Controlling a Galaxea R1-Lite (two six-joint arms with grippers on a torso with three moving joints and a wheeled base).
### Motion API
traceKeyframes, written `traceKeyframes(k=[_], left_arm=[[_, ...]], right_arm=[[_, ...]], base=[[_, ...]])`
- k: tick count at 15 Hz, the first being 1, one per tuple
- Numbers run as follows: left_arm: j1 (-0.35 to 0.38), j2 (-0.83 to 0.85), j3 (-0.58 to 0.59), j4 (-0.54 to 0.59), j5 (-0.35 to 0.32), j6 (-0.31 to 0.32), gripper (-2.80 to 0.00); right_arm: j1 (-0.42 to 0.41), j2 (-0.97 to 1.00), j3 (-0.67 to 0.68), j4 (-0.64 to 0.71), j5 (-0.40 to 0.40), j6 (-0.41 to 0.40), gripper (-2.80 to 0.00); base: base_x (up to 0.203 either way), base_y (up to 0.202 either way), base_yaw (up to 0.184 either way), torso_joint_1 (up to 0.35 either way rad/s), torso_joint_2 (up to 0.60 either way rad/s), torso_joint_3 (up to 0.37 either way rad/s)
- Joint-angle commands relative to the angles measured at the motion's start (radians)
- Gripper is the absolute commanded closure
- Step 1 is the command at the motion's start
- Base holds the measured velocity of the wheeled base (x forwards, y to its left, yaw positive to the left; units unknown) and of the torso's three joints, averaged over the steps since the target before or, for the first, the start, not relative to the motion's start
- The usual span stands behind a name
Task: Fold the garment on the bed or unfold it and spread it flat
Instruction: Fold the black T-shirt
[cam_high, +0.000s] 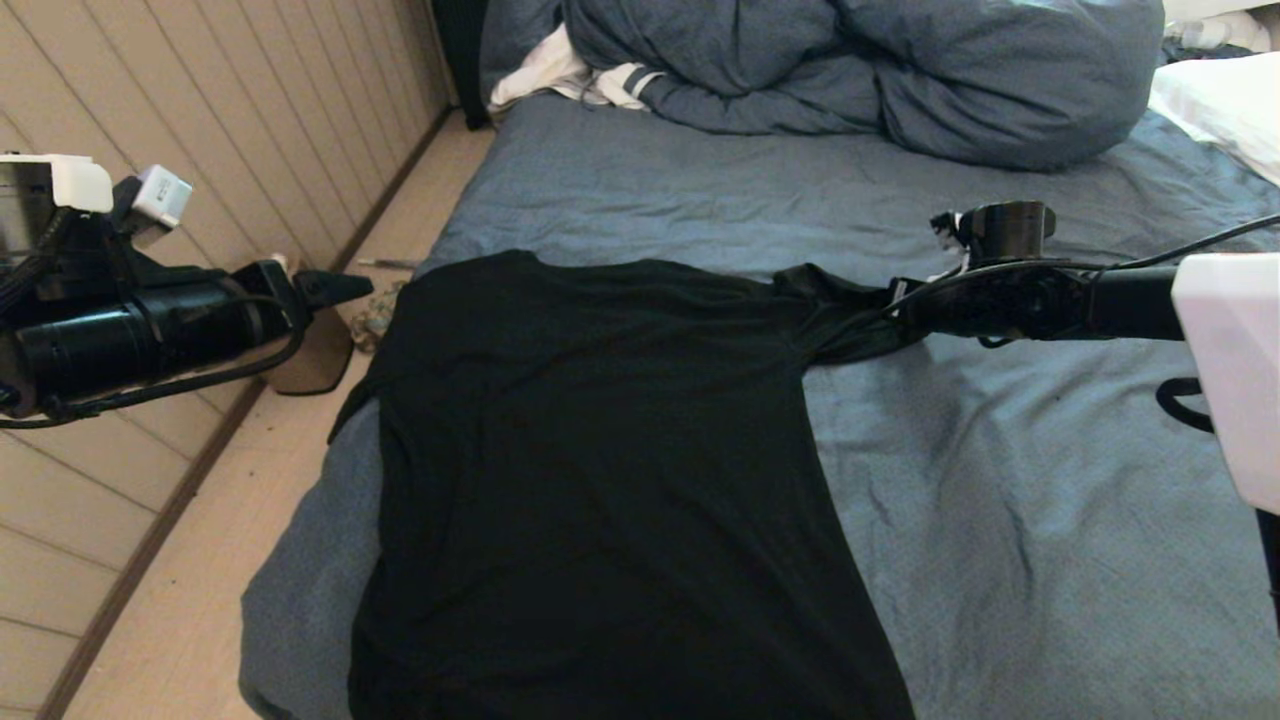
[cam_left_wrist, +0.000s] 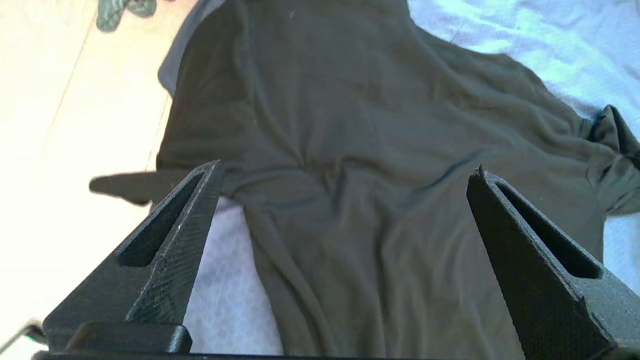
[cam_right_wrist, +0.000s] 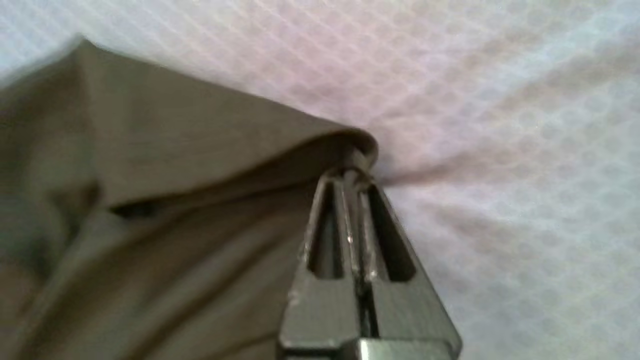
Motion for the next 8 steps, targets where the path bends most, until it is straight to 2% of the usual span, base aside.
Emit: traceKeyframes(k=[1,3,6,8], left_arm=[[0.0,-0.009,0.045,-0.02,-0.003,-0.013,-2.8],[0.0,-0.008,0.101,-0.094,-0.003,-0.04,-2.8],[0.0,0.009,0.176,-0.245,-0.01,-0.09,-2.8],[0.001,0.01,0.199,-0.275,-0.01,-0.092,-2.8]], right_arm=[[0.016,-0.024,-0.004,-0.007,0.002,0.027,0.0],[0.03,-0.043,-0.005,-0.01,0.0,0.041,0.0],[0.088,-0.097,-0.005,-0.012,-0.056,0.042,0.0],[0.13,-0.123,-0.006,-0.016,-0.077,0.04,0.0]], base=[[0.0,0.0,0.0,0.0,0.0,0.0],[0.0,0.0,0.0,0.0,0.0,0.0],[0.0,0.0,0.0,0.0,0.0,0.0],[0.0,0.0,0.0,0.0,0.0,0.0]])
